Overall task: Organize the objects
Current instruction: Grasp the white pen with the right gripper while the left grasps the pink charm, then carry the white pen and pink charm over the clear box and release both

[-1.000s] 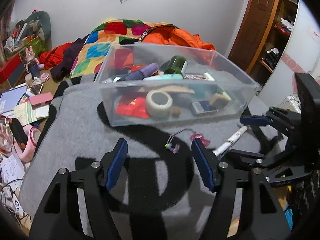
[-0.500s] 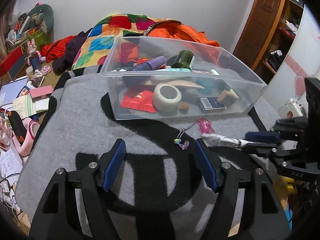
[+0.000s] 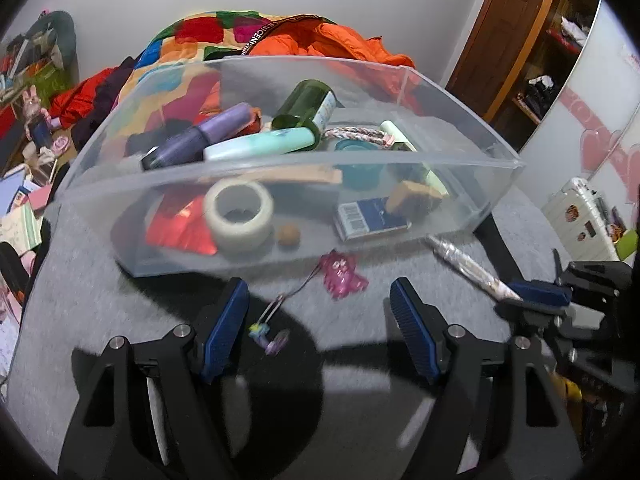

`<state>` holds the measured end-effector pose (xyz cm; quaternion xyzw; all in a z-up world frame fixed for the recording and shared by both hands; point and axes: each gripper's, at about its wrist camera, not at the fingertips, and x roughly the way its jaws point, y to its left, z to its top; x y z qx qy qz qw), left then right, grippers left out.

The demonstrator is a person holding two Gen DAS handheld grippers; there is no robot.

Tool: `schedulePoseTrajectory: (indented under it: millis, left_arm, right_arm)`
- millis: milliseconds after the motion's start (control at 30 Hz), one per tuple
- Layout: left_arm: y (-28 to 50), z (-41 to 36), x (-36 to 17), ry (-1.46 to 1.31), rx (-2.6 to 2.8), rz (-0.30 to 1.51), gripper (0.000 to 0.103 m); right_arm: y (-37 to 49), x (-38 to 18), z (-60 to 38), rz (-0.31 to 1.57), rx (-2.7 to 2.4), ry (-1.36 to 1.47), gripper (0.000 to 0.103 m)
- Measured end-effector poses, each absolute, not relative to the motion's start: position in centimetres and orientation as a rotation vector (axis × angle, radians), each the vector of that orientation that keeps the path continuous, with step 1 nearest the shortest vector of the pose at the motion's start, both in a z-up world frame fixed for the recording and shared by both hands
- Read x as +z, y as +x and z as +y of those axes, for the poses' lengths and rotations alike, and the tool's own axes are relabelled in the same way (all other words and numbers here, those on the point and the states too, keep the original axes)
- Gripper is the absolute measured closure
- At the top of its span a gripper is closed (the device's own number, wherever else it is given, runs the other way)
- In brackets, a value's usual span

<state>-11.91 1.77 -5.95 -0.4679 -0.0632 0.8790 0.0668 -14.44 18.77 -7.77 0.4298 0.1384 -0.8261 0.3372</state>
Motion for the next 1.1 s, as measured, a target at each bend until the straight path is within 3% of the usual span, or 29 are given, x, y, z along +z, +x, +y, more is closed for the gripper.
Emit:
schedulePoseTrajectory:
  millis: [233, 333, 367, 400, 1100]
  left_arm:
    - [-12.3, 3.2, -6.5, -1.409, 2.706, -0.114, 0.047]
    - [-12.3, 3.2, -6.6, -1.397, 2.738, -0.110, 0.063]
    - [-12.3, 3.1, -6.6, -1.390, 2.753, -0.123, 0.076]
    - [-12.2, 3.1, -6.6, -1.377, 2.749, -0.136, 0.081]
    - [-7.4, 2.2, -3.6, -1.216, 2.763, -0.230, 0.081]
  right_arm:
    - [-15.2, -8.0, 18.0, 0.342, -2.149, 1.112, 0.088]
    - [-15.5, -8.2, 17.7, 0.316, -2.170, 1.108, 0.087]
    - [-15.5, -8.2, 17.6, 0.304, -2.178, 1.106, 0.087]
    - [-15.6, -8.3, 17.5, 0.292, -2.183, 1.107, 0.088]
    - [-14.0, -4.7, 16.5, 0.098, -2.168, 0.995, 0.090]
